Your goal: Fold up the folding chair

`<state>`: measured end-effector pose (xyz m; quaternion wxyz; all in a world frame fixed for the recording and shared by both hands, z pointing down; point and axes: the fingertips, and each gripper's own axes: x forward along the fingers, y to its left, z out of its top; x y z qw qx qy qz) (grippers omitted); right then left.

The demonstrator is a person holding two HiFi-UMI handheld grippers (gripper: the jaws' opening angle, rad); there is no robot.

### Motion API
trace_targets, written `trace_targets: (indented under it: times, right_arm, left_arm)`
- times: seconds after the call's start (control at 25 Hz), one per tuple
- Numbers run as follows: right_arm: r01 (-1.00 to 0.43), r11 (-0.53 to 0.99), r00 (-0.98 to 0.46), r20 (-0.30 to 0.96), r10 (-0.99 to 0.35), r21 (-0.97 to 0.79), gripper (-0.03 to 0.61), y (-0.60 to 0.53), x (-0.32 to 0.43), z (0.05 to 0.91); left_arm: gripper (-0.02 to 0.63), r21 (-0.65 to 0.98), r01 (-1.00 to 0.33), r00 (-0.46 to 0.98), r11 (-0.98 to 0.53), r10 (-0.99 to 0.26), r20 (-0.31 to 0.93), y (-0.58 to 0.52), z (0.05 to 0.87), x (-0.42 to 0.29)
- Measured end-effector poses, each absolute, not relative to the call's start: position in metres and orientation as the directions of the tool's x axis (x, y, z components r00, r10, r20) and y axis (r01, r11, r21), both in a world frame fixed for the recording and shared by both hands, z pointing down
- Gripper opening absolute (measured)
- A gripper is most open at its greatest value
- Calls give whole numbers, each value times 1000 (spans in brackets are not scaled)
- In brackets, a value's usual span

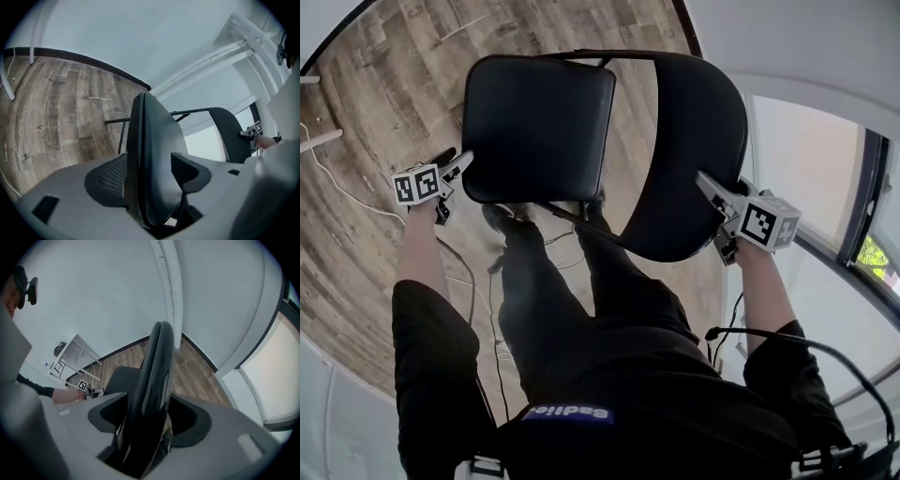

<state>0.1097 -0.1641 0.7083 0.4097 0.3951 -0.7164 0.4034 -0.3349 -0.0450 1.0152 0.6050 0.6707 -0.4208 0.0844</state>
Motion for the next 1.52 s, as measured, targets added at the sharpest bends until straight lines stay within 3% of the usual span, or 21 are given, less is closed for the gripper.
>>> trace_targets:
  times: [0.24,0.72,0.92,1.12,1.52]
  right_arm:
    - [-845,390,-436,894,-106,-366,255,-147,86,719]
    - [-816,406,-481,873,-83,-411,247,-146,84,724]
    - [-820,376,-494,865,-87,-430,168,-143,88,725]
    - [-835,334,-490,867,-92,-437,83,-145,89,727]
    - [-835,337,-484,872,-75,-434,57,-152,89,725]
  left_arm:
    - [276,774,-632,705,51,-377,600,-42,1041,-334]
    - [276,926,-375,885,52,-276,374,-41,1060,-306]
    - [275,963,-252,926,98,-265,269,-38,1062,-293]
    - [275,959,-279,925,57,-251,284,-45,1071,-290]
    - [275,939,-341,887,47,-314,338,-50,1061,-285]
